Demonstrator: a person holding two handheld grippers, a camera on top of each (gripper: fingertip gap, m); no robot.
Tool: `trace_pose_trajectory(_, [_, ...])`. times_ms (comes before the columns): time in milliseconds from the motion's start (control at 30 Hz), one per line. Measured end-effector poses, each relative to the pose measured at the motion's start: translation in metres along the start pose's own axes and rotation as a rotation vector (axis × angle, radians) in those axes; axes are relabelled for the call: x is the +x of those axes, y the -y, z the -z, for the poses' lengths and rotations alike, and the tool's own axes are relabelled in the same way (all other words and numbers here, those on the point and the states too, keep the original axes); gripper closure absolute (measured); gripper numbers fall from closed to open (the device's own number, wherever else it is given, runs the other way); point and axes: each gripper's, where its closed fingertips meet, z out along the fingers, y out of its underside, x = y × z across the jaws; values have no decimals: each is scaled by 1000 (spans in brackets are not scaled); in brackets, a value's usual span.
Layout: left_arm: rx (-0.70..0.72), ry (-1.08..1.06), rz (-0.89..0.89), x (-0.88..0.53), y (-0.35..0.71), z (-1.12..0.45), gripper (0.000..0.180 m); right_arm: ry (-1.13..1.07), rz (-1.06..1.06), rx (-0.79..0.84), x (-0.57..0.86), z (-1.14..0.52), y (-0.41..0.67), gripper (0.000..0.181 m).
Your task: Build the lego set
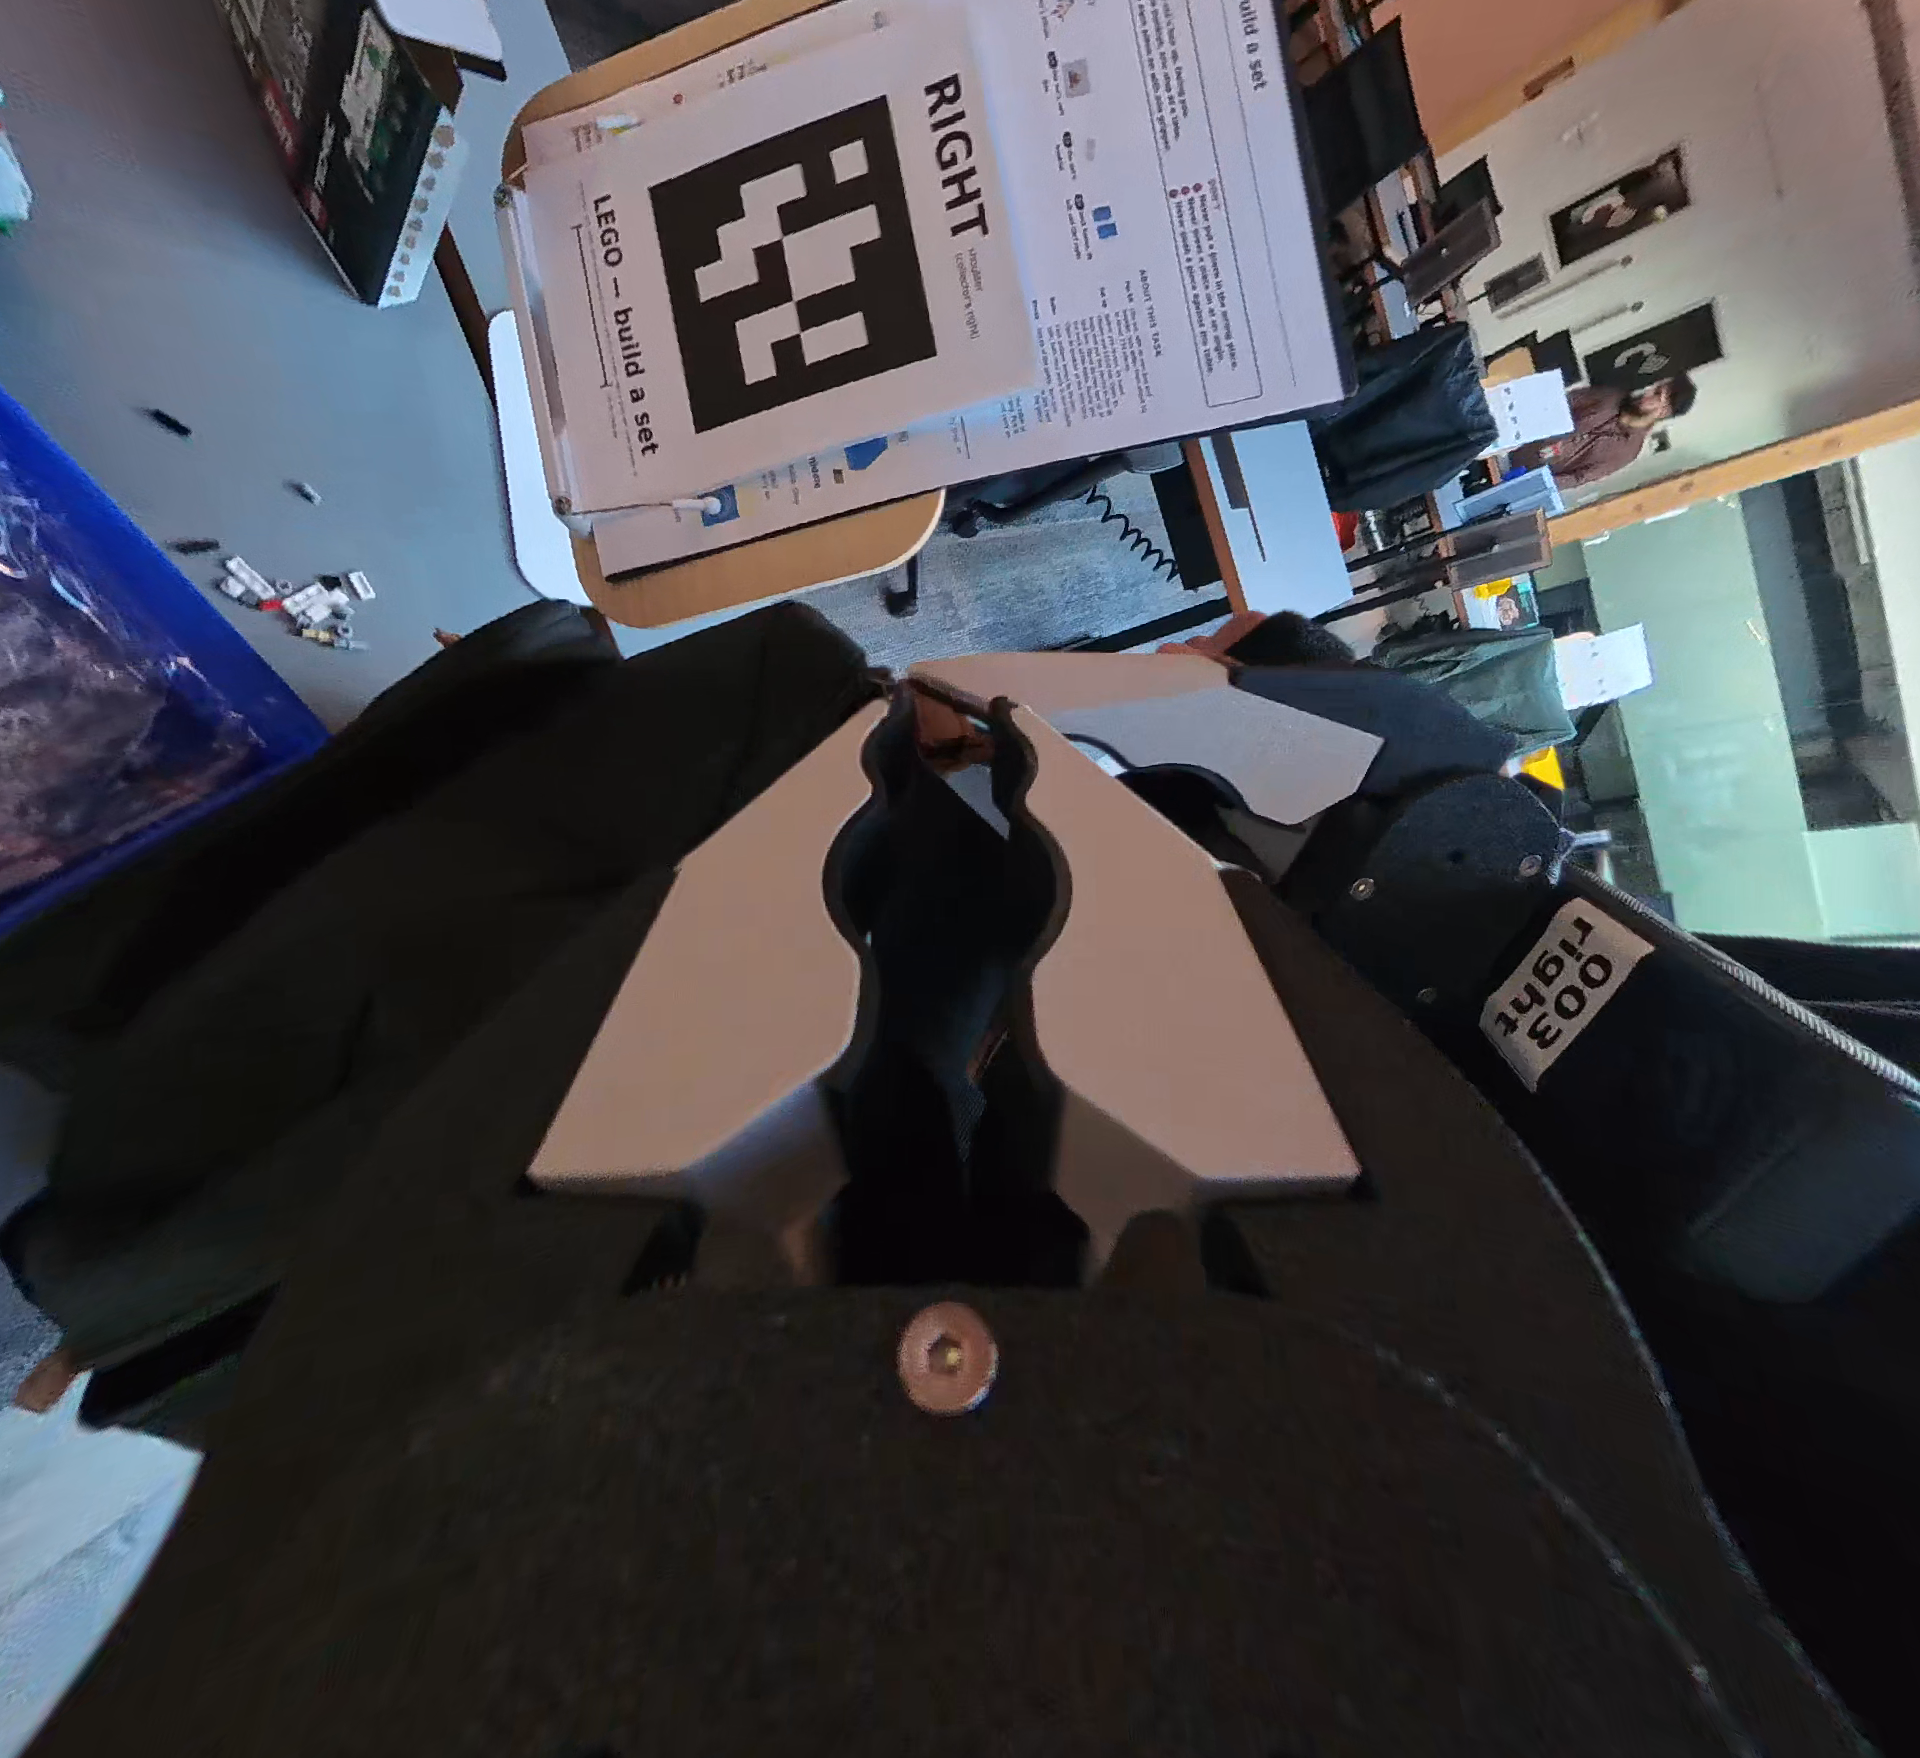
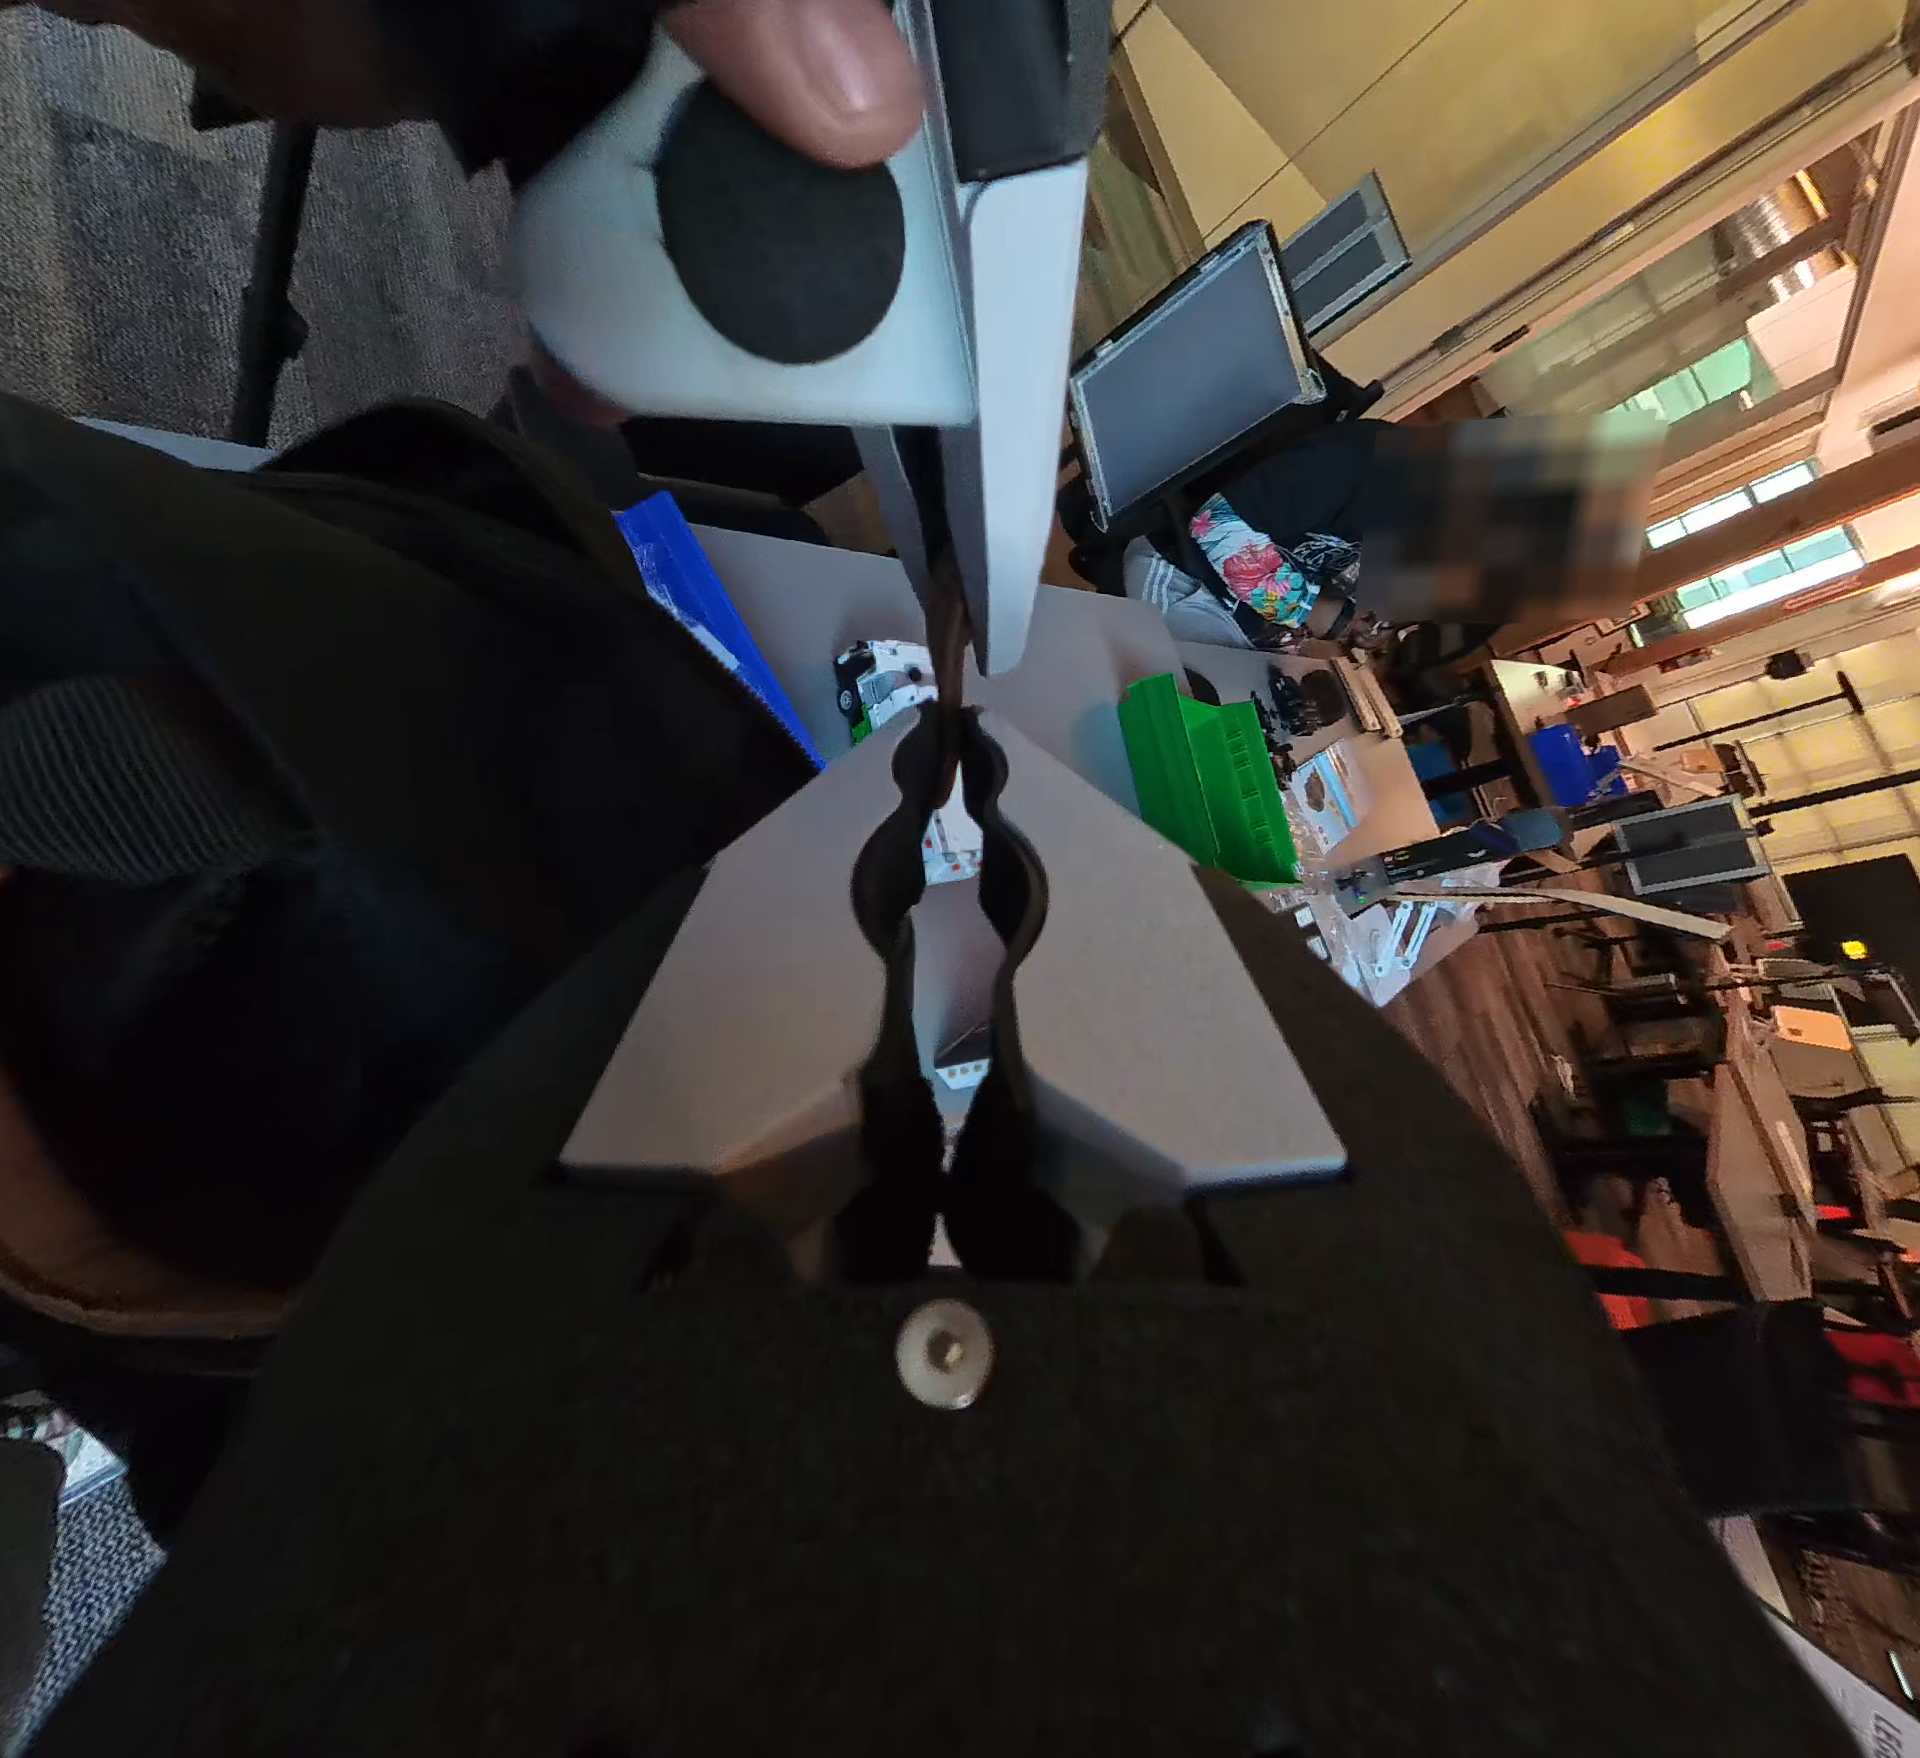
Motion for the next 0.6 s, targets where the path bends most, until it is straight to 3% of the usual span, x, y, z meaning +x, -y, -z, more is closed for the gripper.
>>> trace_pose_trajectory(200, [-15,-16,-61,0,-6,-2,180,17,-46,47,-6,3,1,178])
trace_pose_trajectory(300, [-45,-5,-145,0,-8,-4,180,78,-150,150,-3,20,8,157])
trace_pose_trajectory(500, [-102,22,-305,0,-13,0,179,439,-381,210,-1,30,-20,134])
trace_pose_trajectory(600, [-145,21,-396,3,-15,0,179,696,-442,251,-12,25,-33,132])
